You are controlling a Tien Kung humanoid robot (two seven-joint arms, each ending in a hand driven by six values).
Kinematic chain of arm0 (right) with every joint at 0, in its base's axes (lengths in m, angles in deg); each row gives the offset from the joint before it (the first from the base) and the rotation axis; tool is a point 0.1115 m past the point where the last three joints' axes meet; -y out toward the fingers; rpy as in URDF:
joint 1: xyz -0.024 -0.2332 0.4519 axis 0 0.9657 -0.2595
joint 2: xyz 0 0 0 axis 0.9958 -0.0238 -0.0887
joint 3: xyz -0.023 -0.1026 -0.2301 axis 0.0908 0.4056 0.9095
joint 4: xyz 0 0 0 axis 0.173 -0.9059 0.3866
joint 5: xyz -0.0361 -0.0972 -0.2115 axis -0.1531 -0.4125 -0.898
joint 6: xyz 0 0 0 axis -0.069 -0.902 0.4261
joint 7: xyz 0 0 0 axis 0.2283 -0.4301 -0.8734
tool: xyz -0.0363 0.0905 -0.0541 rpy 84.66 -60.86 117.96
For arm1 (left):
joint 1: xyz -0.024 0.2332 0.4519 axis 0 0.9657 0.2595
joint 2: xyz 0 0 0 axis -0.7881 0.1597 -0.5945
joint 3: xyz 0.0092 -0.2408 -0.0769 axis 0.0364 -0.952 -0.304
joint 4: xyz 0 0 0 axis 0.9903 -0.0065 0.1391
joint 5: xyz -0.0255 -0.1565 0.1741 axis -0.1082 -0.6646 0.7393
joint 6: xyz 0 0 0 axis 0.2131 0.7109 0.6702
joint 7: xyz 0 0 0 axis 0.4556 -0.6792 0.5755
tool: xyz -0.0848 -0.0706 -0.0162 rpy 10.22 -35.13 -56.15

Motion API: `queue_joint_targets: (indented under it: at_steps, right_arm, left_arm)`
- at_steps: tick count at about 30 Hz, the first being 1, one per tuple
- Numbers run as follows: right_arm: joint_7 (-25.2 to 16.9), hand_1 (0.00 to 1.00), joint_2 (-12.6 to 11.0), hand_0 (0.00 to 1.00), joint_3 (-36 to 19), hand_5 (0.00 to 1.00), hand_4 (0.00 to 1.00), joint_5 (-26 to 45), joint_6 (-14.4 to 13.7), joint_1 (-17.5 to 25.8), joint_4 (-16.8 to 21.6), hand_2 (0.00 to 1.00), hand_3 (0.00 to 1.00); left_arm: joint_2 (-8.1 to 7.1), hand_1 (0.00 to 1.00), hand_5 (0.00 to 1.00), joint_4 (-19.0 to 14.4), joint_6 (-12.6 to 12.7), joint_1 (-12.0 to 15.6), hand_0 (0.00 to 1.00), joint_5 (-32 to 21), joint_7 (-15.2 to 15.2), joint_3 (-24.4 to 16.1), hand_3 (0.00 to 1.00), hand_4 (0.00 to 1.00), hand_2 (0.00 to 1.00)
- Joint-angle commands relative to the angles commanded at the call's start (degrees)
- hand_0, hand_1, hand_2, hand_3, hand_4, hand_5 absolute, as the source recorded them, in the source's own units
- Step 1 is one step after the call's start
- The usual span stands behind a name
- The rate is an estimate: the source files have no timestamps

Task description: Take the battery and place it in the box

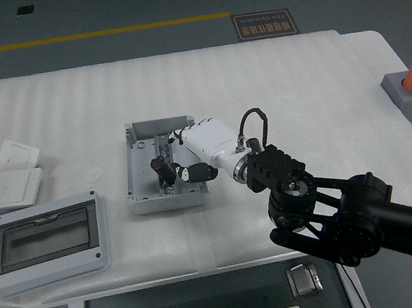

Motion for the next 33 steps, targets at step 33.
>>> queue_joint_targets:
  at_steps: [33]
  right_arm:
    - [-2.2, 0.807, -14.7, 0.814, 11.9, 0.674, 0.852, 7.7, -1.3, -5.3, -9.5, 0.803, 0.904]
  left_arm:
    - [0.02, 0.659, 0.348, -0.3, 0.0, -0.5, 0.629, 0.8, -0.1, -0.8, 0.576, 0.587, 0.52]
